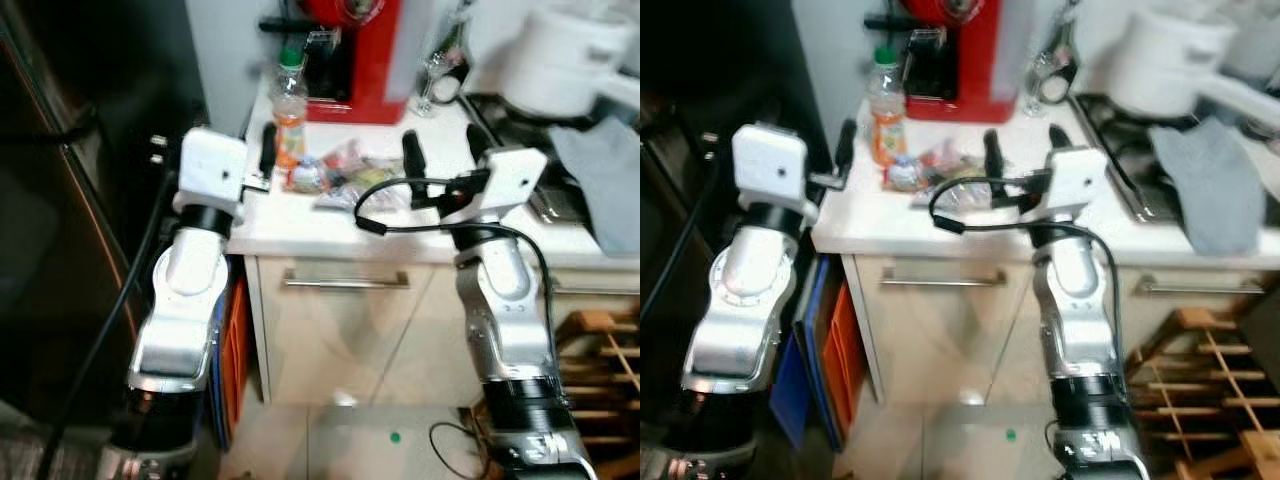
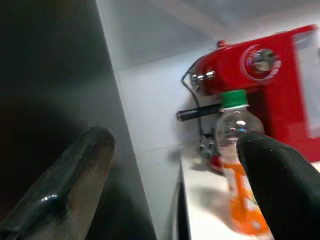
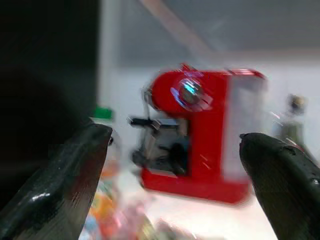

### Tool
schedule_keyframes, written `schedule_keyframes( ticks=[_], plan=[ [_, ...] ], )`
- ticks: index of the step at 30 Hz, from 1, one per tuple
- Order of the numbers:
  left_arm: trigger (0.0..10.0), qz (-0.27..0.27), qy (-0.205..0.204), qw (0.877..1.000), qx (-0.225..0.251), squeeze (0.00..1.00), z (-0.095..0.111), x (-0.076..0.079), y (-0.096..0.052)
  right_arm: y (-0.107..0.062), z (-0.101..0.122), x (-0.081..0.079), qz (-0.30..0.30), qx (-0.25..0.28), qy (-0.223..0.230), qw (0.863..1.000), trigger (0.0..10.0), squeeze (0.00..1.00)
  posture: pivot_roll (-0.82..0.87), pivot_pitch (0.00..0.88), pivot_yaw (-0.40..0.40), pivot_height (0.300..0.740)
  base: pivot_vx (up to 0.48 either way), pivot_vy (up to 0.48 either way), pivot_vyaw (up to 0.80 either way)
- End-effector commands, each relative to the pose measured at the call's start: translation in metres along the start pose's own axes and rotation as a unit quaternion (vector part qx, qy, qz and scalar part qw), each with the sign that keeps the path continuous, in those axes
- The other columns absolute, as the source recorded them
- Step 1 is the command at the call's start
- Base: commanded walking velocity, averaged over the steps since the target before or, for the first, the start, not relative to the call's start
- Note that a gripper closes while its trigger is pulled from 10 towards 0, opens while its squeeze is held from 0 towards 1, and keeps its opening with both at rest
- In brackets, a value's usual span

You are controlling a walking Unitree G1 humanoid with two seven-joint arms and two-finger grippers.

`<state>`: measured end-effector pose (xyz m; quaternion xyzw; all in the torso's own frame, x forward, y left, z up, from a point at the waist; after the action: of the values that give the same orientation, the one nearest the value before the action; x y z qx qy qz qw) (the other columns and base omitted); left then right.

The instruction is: Restocking fridge

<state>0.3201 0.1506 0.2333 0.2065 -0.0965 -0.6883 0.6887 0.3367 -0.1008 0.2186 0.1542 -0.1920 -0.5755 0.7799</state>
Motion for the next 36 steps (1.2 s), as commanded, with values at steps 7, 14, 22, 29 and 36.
schedule_keyframes(
  ticks=[7, 14, 22, 29, 36],
  plan=[
    [10.0, -0.029, -0.020, 0.997, 0.074, 0.00, 0.046, 0.011, 0.041, -0.008, -0.002, 0.017, -0.024, -0.008, -0.012, 1.000, 10.0, 0.00, -0.01, 0.000, -0.031, 0.740, 0.373, 0.000, 0.00],
    [10.0, -0.024, -0.053, 0.992, 0.116, 0.00, 0.087, -0.004, 0.094, -0.015, -0.006, 0.020, -0.039, -0.017, -0.014, 0.999, 10.0, 0.00, -0.03, 0.000, -0.024, 0.740, 0.000, 0.000, 0.00],
    [10.0, -0.077, -0.127, 0.988, 0.030, 0.00, 0.068, 0.014, 0.124, -0.015, -0.003, 0.014, -0.024, -0.015, 0.000, 1.000, 10.0, 0.00, -0.06, 0.000, -0.018, 0.740, 0.000, 0.000, 0.00],
    [10.0, -0.115, -0.184, 0.976, -0.022, 0.00, 0.053, 0.028, 0.134, -0.022, -0.005, -0.001, 0.023, -0.028, 0.025, 0.999, 10.0, 0.00, -0.07, 0.000, -0.021, 0.740, 0.000, 0.000, 0.00],
    [10.0, -0.138, -0.209, 0.966, -0.056, 0.00, 0.043, 0.039, 0.139, -0.026, -0.009, -0.022, 0.081, -0.046, 0.048, 0.995, 10.0, 0.00, -0.08, 0.000, -0.018, 0.740, 0.000, 0.000, 0.00]
  ],
)
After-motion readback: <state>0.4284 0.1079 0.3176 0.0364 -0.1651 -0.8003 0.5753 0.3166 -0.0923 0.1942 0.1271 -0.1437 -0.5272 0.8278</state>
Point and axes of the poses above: a point about 5 cm out from each wrist's last joint towards the gripper, its own y axis pointing out of the wrist towards the gripper, its own z axis along the axis of the wrist's last joint, x = y × z, the point moved 2 cm from there along y, pointing out of the wrist towards the gripper, and after that the axes turned 9 degrees about -y, right-handed, at the moved point
